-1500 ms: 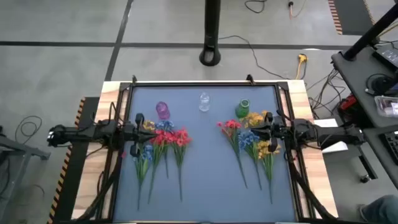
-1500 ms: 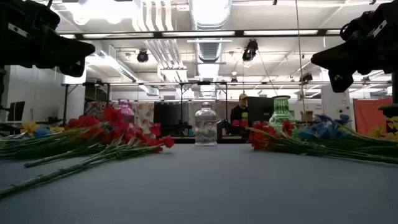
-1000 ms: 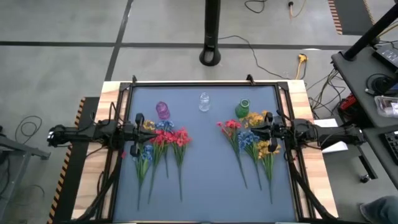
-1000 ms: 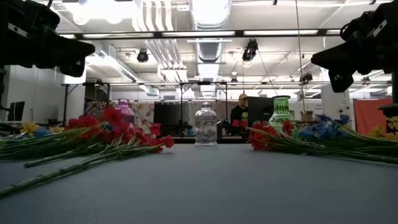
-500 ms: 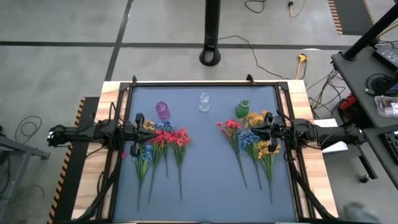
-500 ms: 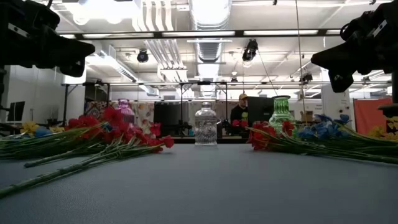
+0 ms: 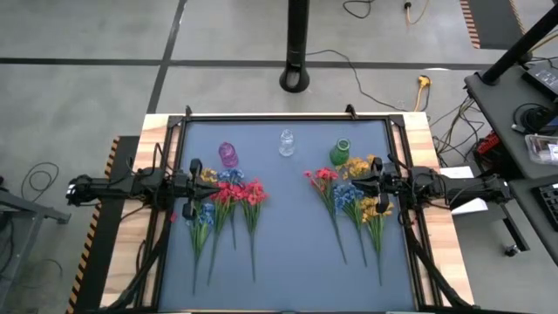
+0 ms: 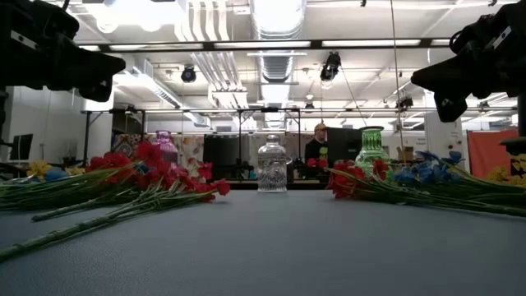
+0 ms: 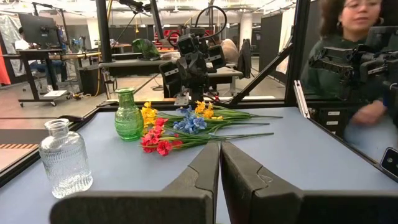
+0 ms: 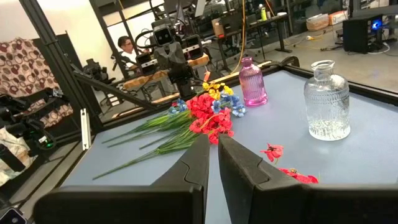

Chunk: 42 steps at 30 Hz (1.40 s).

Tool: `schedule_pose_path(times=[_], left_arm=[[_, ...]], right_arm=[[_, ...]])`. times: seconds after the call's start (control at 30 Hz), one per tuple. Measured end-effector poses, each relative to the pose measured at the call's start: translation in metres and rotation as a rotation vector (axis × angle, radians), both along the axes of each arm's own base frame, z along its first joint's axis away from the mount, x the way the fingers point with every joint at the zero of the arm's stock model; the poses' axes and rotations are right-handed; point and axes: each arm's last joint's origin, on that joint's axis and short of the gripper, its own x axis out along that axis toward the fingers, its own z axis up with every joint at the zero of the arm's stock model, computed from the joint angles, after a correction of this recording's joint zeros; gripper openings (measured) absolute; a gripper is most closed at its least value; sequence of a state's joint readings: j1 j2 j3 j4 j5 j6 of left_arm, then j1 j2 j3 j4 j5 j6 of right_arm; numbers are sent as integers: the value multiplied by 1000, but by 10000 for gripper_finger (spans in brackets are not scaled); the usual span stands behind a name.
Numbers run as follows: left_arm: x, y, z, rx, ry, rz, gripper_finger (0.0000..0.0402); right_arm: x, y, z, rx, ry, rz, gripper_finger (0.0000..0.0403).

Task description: Sort flowers into vase by color

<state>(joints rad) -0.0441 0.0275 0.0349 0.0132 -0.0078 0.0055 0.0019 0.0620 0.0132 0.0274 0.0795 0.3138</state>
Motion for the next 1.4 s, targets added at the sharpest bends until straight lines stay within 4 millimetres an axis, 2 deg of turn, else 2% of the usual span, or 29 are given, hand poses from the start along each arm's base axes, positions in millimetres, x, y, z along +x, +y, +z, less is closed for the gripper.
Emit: schedule_pose_path(times=[0.93, 1.13, 1.4], left_arm=[[0, 0, 0, 0, 0, 0, 0], [0, 0, 0, 0, 0, 0, 0], [0, 0, 0, 0, 0, 0, 0]], right_arm=[[0, 0, 0, 0, -1, 0, 29], [-1, -1, 12, -202, -84, -38, 29], [-2, -1, 17, -210, -98, -39, 29]])
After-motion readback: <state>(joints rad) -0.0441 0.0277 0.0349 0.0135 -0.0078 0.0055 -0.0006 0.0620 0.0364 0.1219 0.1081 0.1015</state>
